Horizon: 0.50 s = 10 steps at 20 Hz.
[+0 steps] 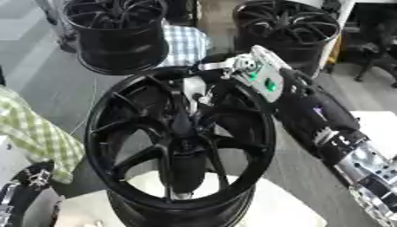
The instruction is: Pull the pin out of the wheel hub.
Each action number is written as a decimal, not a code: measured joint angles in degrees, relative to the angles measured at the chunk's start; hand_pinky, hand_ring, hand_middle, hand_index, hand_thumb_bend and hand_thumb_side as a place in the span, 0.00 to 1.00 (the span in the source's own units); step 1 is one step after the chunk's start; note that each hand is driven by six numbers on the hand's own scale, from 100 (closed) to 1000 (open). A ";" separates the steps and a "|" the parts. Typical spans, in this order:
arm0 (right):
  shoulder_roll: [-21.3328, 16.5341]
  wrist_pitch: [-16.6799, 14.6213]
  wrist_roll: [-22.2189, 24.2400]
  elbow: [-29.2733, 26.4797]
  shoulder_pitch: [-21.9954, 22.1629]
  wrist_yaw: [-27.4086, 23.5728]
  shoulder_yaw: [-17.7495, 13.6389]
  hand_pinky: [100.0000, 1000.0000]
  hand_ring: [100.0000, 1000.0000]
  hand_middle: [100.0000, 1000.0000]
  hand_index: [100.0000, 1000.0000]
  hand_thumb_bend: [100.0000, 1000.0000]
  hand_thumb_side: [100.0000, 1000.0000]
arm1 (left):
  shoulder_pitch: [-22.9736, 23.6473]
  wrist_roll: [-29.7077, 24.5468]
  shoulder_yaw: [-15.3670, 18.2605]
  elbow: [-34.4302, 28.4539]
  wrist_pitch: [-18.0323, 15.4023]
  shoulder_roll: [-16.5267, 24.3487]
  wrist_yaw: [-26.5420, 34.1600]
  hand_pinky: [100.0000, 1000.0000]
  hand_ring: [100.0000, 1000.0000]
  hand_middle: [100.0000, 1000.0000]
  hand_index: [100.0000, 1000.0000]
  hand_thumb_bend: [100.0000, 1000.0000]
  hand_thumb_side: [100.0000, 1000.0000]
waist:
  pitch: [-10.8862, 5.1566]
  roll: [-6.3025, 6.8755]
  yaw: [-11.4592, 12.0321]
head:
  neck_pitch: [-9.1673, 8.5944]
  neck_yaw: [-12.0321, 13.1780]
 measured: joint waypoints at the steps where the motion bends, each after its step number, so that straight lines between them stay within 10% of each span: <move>1: 0.00 0.03 -0.33 0.01 0.01 0.00 0.00 0.79 0.73 0.50 0.67 0.00 0.15 | 0.00 -0.01 0.00 0.00 0.01 0.00 0.00 0.72 0.74 0.69 0.79 0.34 0.57 | 0.00 0.00 0.00 | 0.00 0.00; 10: -0.36 0.16 -2.05 -2.81 -0.55 -2.37 0.10 0.78 0.69 0.43 0.60 0.00 0.14 | 0.00 -0.16 0.00 0.00 0.02 0.00 0.00 0.72 0.74 0.69 0.79 0.34 0.57 | 0.00 0.00 -0.04 | 0.00 0.03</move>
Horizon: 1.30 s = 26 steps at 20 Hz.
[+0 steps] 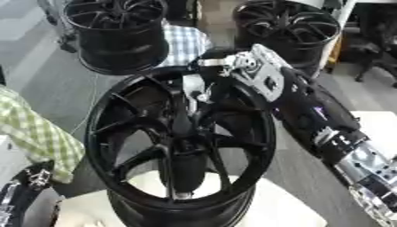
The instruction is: Pull the pin out of the wheel hub.
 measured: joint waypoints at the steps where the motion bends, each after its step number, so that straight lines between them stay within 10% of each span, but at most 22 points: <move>1: -0.23 0.10 0.03 -0.80 -0.27 -0.74 0.15 0.78 0.69 0.43 0.60 0.00 0.14 | 0.00 0.00 0.00 0.00 0.00 0.00 0.00 0.72 0.74 0.69 0.79 0.34 0.57 | 0.00 -0.02 -0.03 | 0.00 0.01; 12: -14.33 6.32 -3.28 -17.73 0.09 -9.50 -3.32 0.77 0.66 0.42 0.59 0.00 0.08 | 0.15 0.16 0.04 0.01 -0.02 0.01 0.03 0.72 0.74 0.69 0.79 0.34 0.56 | -0.01 -0.45 -1.25 | 0.00 0.84; 19: -26.23 12.54 -18.37 -23.74 20.33 -8.33 -15.10 0.78 0.69 0.57 0.74 0.00 0.12 | 0.18 0.78 0.40 0.01 -0.19 0.06 0.23 0.72 0.74 0.69 0.79 0.34 0.56 | 0.12 -0.42 -2.02 | 0.01 1.64; 22: -26.87 15.63 -26.08 -23.46 30.91 -7.80 -20.84 0.81 0.78 0.82 0.92 0.13 0.30 | 0.18 1.01 0.59 0.01 -0.22 0.07 0.46 0.72 0.74 0.69 0.79 0.34 0.56 | 0.61 -0.13 -2.34 | 0.01 2.06; 26: -24.67 17.74 -37.60 -22.71 41.36 -9.34 -27.02 0.80 0.76 0.84 0.92 0.16 0.45 | 0.17 1.36 0.79 0.01 -0.30 0.09 0.60 0.72 0.74 0.69 0.78 0.34 0.56 | 0.78 0.03 -2.83 | 0.01 2.56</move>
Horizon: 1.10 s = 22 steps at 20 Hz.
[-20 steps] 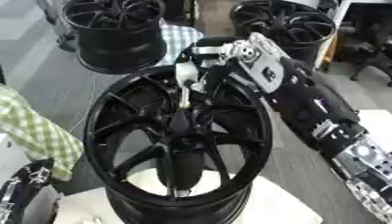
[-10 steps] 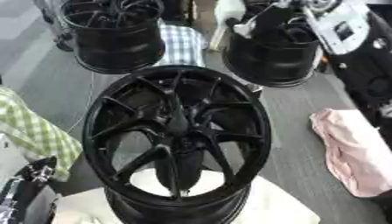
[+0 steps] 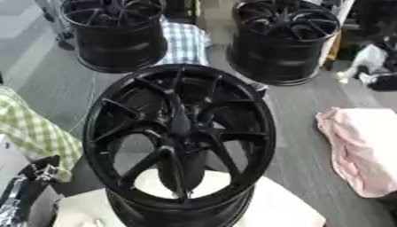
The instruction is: Pull the pin out of the wheel hub.
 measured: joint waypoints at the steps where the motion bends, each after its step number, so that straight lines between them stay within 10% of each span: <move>1: 1.00 0.01 -2.97 0.02 1.65 -0.95 -0.98 0.80 0.75 0.82 0.91 0.16 0.47 | 0.00 0.08 0.02 0.00 -0.01 0.01 0.05 0.72 0.74 0.69 0.78 0.34 0.56 | 0.04 0.02 -0.03 | 0.00 0.02; 10: 11.38 -4.61 -20.47 -0.17 4.69 -7.97 0.90 0.75 0.62 0.67 0.82 0.02 0.46 | -0.51 0.17 0.02 -0.03 -0.04 0.15 0.11 0.72 0.74 0.69 0.78 0.34 0.56 | 0.14 0.34 0.14 | 0.00 -0.26; 22: 24.09 -11.90 -27.52 2.01 7.17 -12.28 8.92 0.72 0.58 0.62 0.79 0.00 0.46 | -0.63 0.07 -0.01 -0.03 0.00 0.15 0.18 0.72 0.74 0.69 0.78 0.33 0.57 | 0.65 0.58 0.53 | 0.00 -0.55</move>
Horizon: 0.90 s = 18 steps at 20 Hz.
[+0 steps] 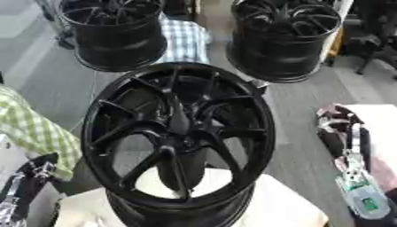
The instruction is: Pull the pin out of the wheel hub.
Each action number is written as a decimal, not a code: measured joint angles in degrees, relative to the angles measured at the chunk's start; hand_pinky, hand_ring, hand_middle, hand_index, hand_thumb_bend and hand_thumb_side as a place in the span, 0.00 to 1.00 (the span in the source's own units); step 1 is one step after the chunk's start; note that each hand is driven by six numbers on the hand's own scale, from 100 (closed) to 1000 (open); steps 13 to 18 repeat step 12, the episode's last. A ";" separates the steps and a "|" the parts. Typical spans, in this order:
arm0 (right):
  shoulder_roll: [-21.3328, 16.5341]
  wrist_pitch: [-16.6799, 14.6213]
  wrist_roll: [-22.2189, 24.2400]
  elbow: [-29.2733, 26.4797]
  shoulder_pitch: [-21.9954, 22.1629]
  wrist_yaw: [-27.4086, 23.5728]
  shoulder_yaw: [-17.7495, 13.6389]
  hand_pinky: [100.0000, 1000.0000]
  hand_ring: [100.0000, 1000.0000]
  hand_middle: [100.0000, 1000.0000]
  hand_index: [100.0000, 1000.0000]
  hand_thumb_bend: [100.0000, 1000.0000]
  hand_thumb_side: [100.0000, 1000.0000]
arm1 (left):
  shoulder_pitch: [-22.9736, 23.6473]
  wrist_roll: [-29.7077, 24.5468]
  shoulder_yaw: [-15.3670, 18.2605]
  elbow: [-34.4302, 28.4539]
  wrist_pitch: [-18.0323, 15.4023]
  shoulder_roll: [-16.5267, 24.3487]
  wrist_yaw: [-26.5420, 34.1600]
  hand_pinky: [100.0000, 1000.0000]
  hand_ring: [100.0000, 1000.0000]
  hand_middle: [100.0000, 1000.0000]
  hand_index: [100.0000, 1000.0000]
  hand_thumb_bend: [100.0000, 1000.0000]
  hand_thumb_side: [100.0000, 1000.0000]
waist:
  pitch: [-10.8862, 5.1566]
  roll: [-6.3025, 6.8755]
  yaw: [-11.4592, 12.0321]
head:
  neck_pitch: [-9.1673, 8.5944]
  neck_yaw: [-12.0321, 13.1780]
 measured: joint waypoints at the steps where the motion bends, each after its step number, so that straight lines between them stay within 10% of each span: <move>1: 0.34 -0.41 -0.16 0.37 0.10 -0.26 0.53 0.72 0.58 0.62 0.79 0.00 0.46 | -0.07 -0.02 0.00 0.00 -0.01 0.00 0.00 0.72 0.74 0.69 0.78 0.33 0.57 | 0.01 0.01 0.05 | -0.01 0.00; 18: 2.35 -3.46 0.76 5.54 1.47 -2.28 2.85 0.72 0.57 0.62 0.79 0.00 0.47 | -0.39 -0.22 -0.05 0.02 -0.18 -0.02 0.00 0.72 0.74 0.69 0.78 0.33 0.57 | 0.21 0.33 -0.16 | -0.10 -0.44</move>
